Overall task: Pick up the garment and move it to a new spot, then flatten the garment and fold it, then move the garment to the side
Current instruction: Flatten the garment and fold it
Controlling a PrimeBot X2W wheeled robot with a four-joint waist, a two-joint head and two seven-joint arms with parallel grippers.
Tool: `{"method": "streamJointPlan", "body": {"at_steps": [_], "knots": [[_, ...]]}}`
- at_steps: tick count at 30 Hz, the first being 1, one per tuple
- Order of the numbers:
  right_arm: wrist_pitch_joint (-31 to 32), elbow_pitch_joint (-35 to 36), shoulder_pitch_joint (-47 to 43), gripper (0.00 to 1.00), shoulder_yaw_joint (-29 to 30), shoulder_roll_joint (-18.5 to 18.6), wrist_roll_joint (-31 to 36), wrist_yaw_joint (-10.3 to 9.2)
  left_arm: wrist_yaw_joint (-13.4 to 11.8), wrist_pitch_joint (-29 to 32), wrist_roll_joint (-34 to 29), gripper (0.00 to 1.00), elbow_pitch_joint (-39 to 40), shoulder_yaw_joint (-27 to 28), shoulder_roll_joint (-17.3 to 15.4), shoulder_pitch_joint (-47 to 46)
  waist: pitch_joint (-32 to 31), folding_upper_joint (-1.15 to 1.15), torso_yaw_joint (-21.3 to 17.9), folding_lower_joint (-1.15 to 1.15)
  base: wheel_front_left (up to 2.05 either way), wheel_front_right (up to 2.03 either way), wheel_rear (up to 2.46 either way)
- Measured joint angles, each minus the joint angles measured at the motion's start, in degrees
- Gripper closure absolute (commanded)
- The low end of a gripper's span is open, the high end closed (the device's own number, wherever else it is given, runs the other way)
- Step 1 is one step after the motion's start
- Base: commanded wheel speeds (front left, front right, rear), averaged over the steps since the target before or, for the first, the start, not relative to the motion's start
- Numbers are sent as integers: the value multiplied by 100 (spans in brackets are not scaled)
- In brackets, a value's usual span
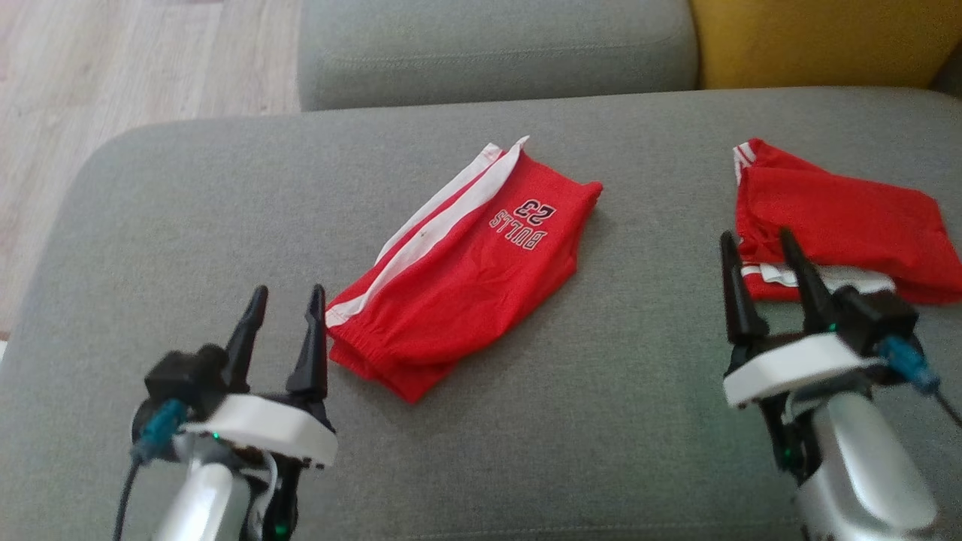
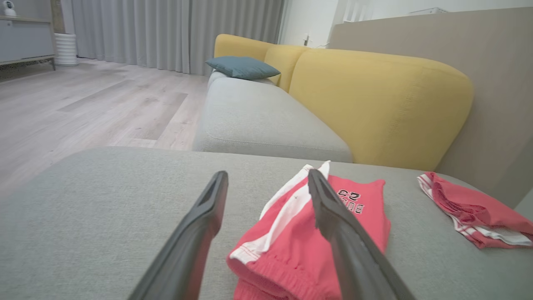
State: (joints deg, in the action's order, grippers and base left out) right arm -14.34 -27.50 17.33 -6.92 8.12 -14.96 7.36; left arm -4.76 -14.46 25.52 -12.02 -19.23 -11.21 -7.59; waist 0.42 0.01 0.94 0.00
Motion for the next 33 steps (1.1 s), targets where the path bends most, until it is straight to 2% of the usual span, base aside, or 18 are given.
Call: {"method": "streamJointPlan", "body": {"at_steps": [6,12,21,27,30,33], "knots": [[194,645,-686,0,376,-392,401,0,180,0,-497,0,132,201,303,369,-110,0,-126,0,0,0,0],[378,1072,-1111,0,545,-490,447,-1,466,0,-870,0,244,464,505,517,-106,0,-156,0,0,0,0],[635,1300,-1115,0,568,-523,364,-1,736,0,-1094,0,215,693,665,511,10,0,-29,0,0,0,0],[1016,1294,-1039,0,659,-528,-270,-1,833,0,-1184,0,153,725,749,471,248,0,208,0,0,0,0],[1324,1126,-787,0,778,-533,-900,-1,883,0,-1201,0,100,728,779,378,372,0,372,0,0,0,0],[1597,878,-411,0,904,-534,-1263,-1,938,0,-1234,0,80,721,790,229,500,0,549,0,0,0,0]]}}
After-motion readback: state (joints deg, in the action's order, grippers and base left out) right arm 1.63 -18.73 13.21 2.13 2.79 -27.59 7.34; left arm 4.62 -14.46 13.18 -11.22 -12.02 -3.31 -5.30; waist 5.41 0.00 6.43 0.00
